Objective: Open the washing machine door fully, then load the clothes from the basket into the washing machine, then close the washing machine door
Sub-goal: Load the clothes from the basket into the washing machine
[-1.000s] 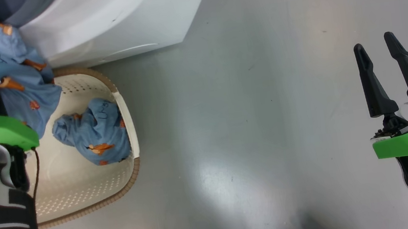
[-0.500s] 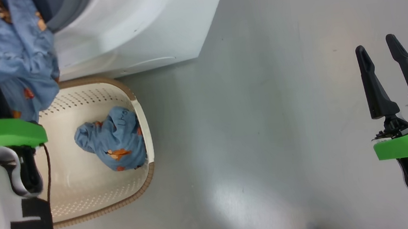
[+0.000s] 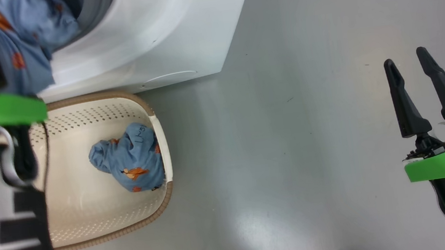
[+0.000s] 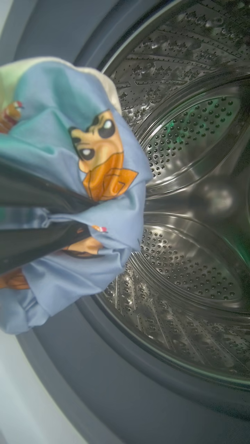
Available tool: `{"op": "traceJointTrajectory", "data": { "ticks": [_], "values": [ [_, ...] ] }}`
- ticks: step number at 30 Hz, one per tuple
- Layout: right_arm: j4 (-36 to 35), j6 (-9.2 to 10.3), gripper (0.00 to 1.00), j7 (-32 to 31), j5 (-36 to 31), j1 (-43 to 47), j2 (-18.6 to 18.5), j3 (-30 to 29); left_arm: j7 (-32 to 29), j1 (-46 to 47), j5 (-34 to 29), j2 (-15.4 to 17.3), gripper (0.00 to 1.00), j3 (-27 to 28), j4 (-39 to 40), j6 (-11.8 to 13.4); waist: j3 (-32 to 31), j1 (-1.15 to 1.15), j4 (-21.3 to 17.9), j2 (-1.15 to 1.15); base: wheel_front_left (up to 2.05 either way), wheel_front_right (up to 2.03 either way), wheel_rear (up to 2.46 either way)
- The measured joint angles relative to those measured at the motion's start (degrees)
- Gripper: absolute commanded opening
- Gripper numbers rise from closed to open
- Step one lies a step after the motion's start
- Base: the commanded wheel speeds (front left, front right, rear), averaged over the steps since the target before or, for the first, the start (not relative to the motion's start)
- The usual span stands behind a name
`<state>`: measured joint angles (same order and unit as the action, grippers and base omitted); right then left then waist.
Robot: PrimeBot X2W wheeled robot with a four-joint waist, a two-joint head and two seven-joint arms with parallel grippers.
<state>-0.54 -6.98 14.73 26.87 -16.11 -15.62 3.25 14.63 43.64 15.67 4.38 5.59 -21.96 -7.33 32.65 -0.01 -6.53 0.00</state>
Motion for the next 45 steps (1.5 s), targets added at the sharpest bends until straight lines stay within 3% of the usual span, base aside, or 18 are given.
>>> {"op": "traceJointTrajectory", "data": {
  "ticks": [12, 20, 21, 22, 23, 30, 45],
  "values": [
    [0.5, 0.00, 1.00, 0.0, 0.1, 0.0, 1.1, 1.5, 0.0, 19.3, -0.2, 6.4, 0.00, -3.1, -20.9, 0.0, 0.4, 0.01, -2.4, 0.00, 0.00, 0.00, 0.00],
    [0.5, 0.00, 1.00, 0.0, 0.4, -0.2, 1.4, 1.5, 0.1, 28.5, -5.2, 7.7, 0.00, -1.6, -18.5, 0.9, 2.1, 0.01, -3.9, 0.00, 0.00, 0.00, 0.00],
    [0.5, 0.00, 1.00, 0.0, 0.4, -0.2, 1.5, 1.5, 0.1, 28.5, -5.4, 7.6, 0.24, -1.4, -19.7, 1.0, 2.2, 0.01, -4.1, 0.00, 0.00, 0.00, 0.00],
    [0.5, 0.00, 1.00, 0.0, 0.4, -0.2, 1.5, 1.6, 0.1, 28.5, -5.4, 7.7, 0.88, -1.4, -22.1, 1.0, 2.2, 0.01, -4.2, 0.00, 0.00, 0.00, 0.00],
    [0.5, 0.00, 1.00, 0.0, 0.4, -0.2, 1.5, 1.6, 0.1, 28.3, -5.9, 7.6, 1.00, -1.6, -24.4, 1.0, 2.3, 0.01, -4.3, 0.00, 0.00, 0.00, 0.00],
    [0.5, 0.00, 1.00, 0.0, 0.4, -0.2, 1.7, 1.6, 0.1, 28.0, -7.1, 7.6, 1.00, -0.9, -28.6, 1.2, 2.5, 0.01, -4.3, 0.00, 0.00, 0.00, 0.00],
    [0.7, 0.00, 1.00, 0.0, 0.4, -0.2, 1.5, 1.4, 0.1, 24.4, -7.9, 6.4, 1.00, 1.2, -28.2, 2.1, 1.5, 0.01, -3.3, 0.00, 0.00, 0.00, 0.00]
  ]
}}
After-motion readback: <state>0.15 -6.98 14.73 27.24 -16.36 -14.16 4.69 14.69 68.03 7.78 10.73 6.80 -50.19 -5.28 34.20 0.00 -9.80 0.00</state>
